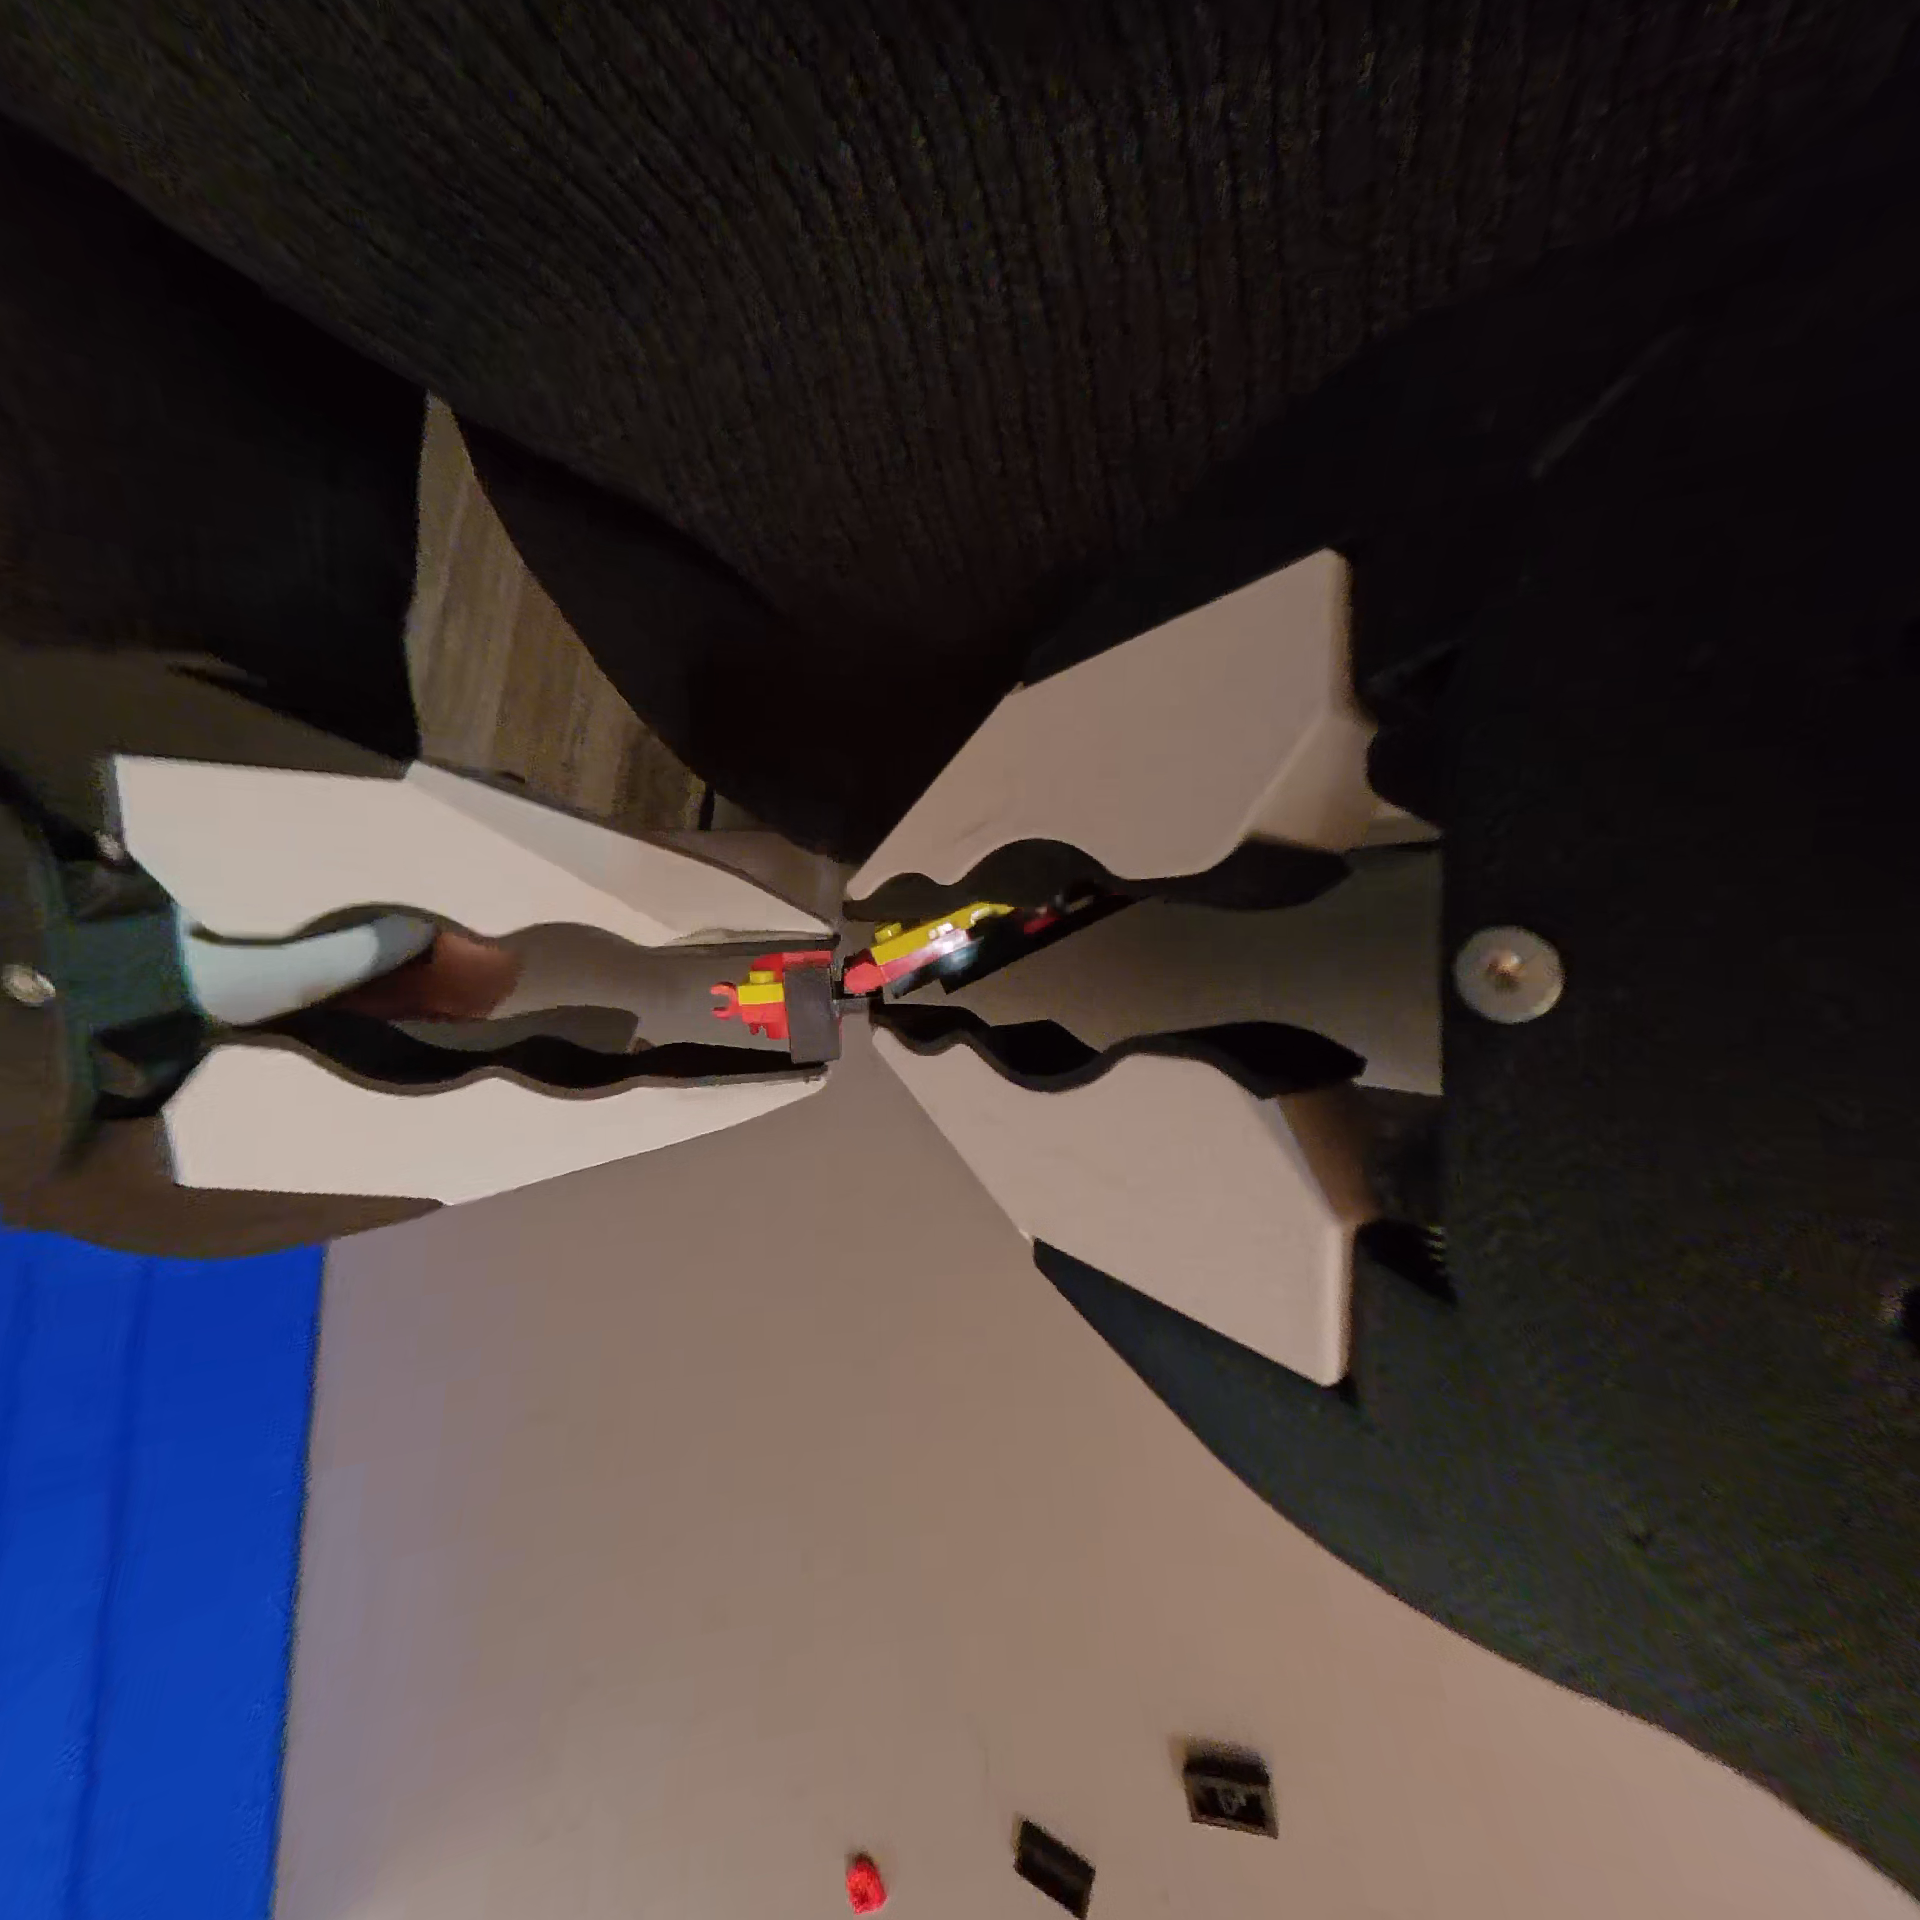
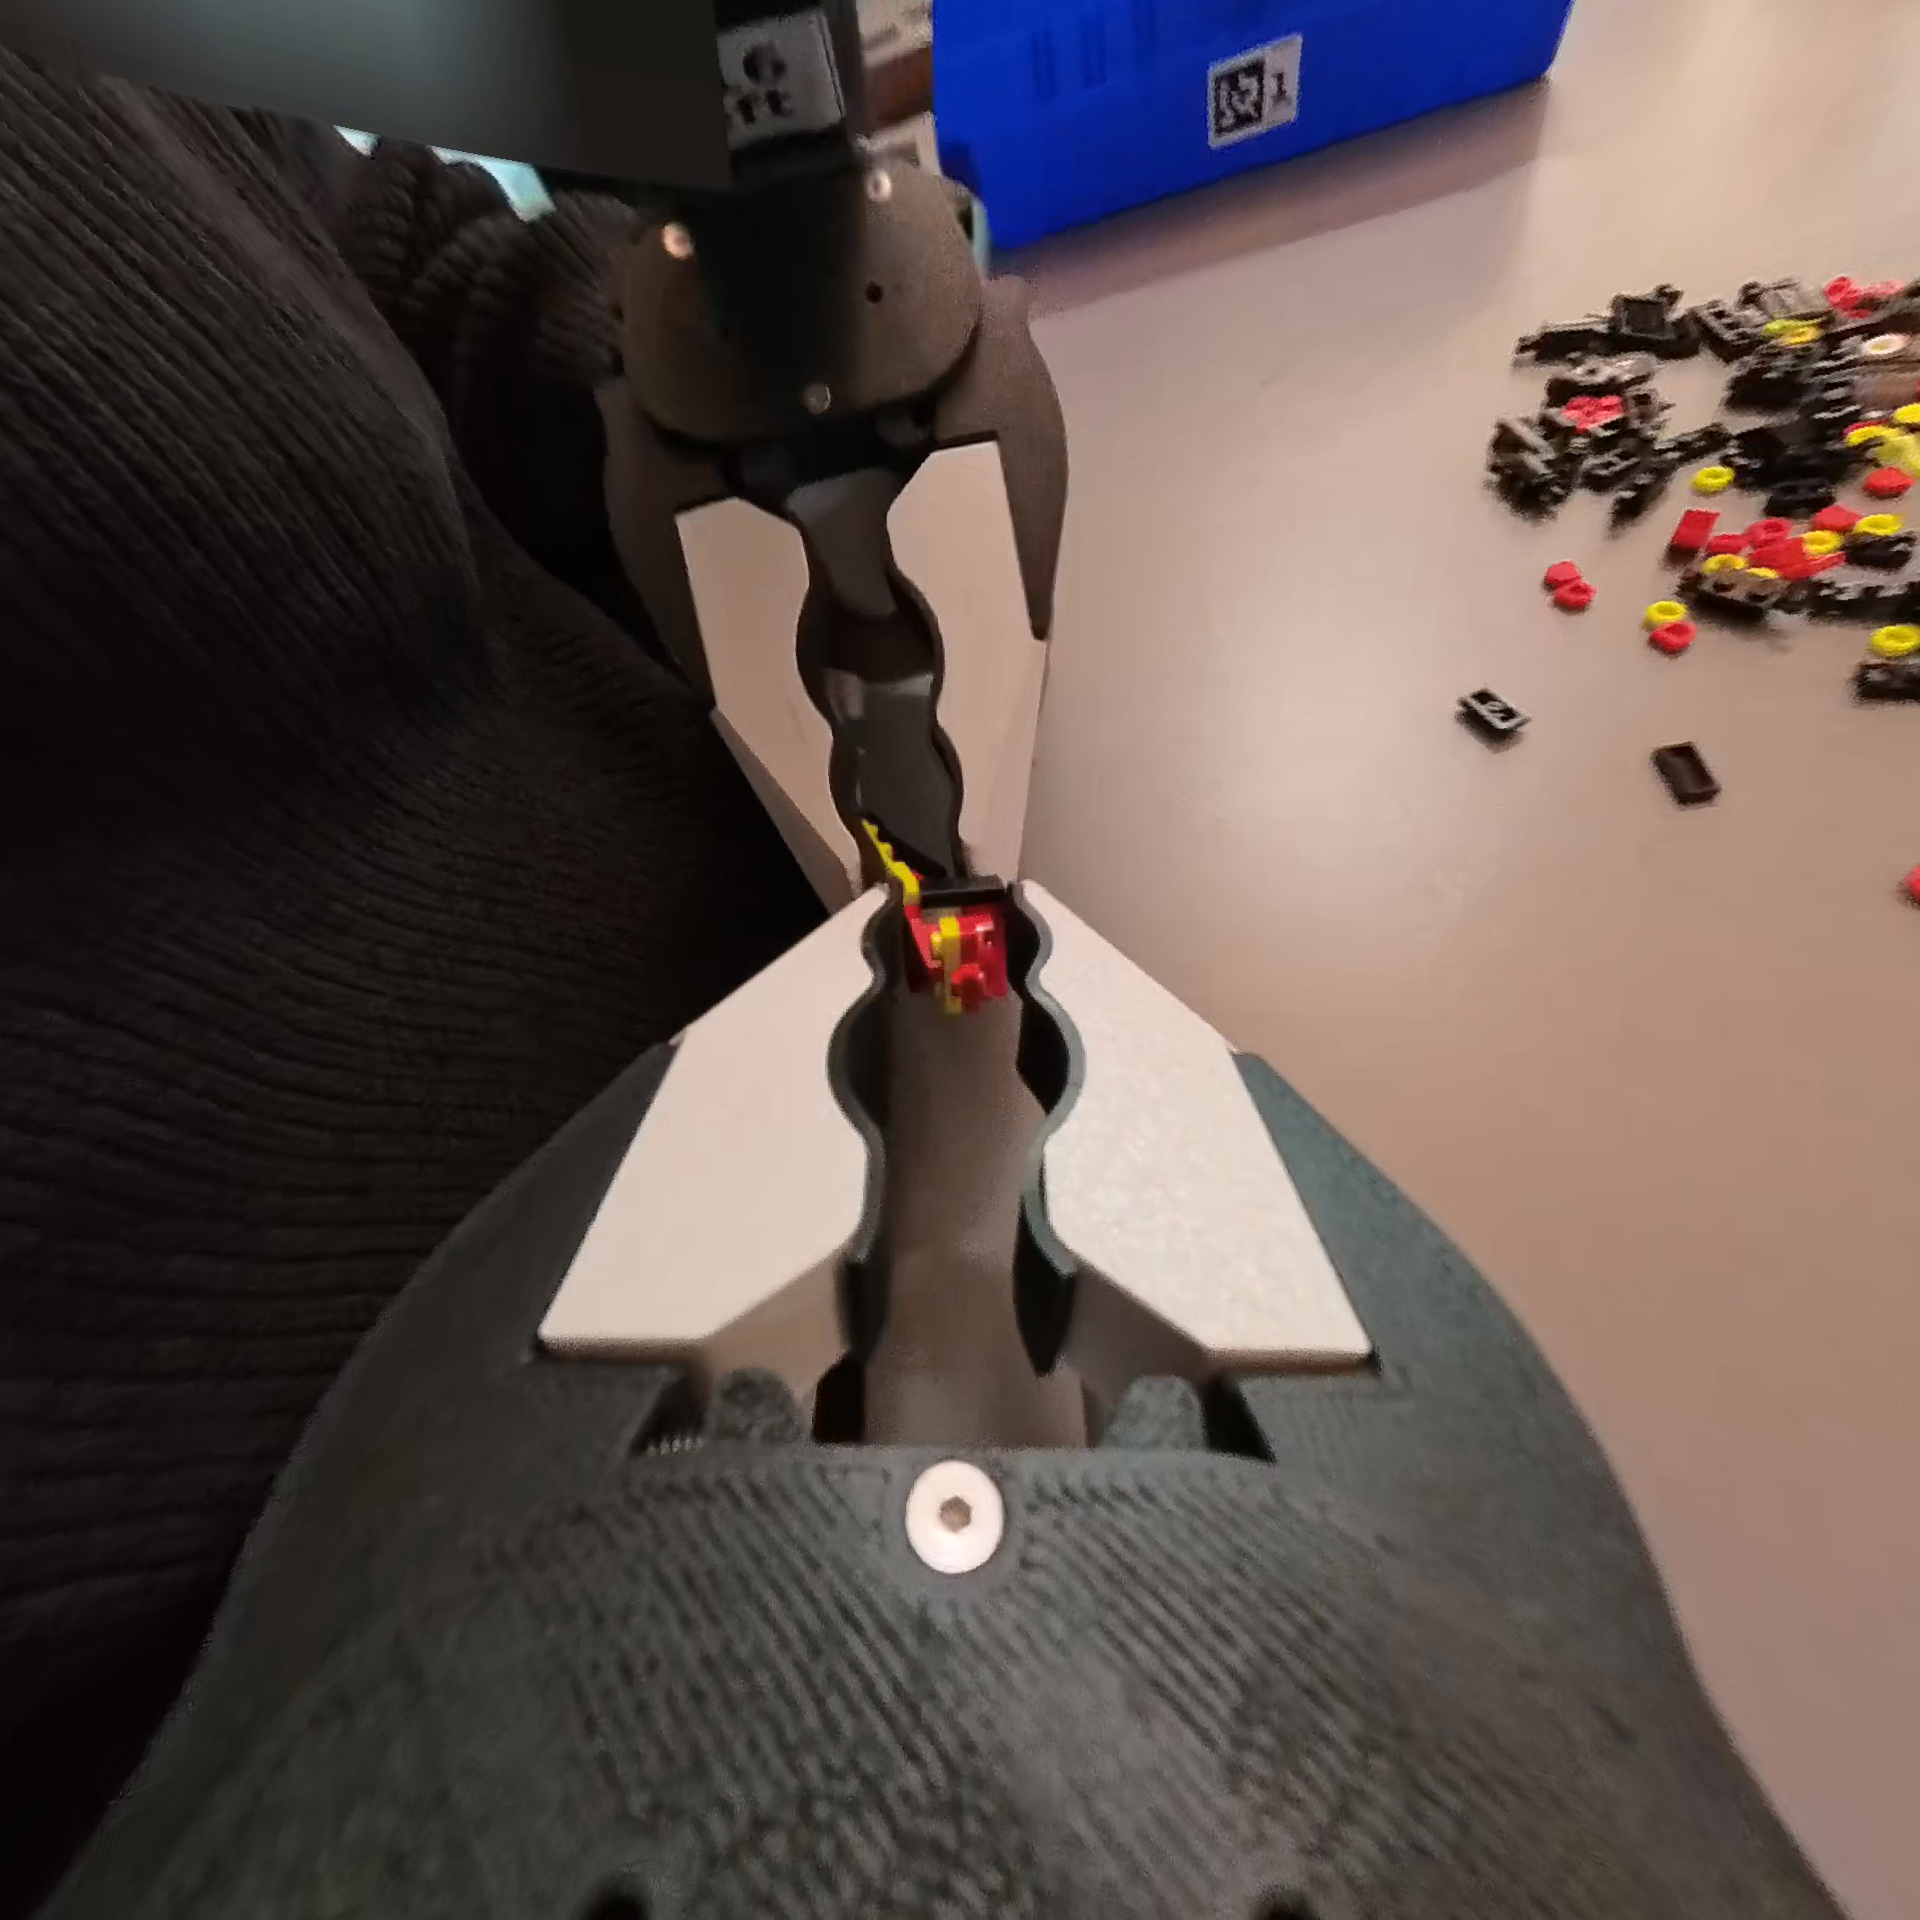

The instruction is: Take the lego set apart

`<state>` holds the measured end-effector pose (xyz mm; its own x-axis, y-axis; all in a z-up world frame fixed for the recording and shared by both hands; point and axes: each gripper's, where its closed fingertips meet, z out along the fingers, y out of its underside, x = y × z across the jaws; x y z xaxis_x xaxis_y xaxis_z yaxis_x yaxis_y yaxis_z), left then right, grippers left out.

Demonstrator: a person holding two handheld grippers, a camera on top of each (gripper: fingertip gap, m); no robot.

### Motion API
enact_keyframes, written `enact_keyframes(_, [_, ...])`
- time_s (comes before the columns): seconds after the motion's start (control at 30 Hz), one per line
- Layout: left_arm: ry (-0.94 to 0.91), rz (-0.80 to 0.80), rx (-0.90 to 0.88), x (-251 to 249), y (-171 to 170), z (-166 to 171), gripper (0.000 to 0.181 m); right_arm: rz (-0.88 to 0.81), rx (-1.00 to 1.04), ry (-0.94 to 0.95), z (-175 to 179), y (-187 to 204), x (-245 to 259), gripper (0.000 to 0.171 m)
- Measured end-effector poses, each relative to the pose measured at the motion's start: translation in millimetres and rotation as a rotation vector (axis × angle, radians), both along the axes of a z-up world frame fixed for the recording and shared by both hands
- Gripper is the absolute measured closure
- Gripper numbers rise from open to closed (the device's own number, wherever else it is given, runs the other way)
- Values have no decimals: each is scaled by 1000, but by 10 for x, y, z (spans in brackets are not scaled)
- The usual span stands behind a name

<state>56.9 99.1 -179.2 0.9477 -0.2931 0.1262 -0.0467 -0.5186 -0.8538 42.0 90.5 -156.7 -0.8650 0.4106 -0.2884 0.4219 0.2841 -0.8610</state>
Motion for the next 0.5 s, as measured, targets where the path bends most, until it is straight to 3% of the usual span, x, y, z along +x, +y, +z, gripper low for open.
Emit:
enact_keyframes(0.13, [-7,-54,29,115,-17,90,165,65,-132,-106,71,-18,99,153])
enact_keyframes(0.27, [9,-118,-3,214,-68,15,165,130,-94,-133,-4,-75,224,153])
enact_keyframes(0.5, [14,-85,-60,177,-54,-63,166,106,26,-56,-68,-55,203,153])
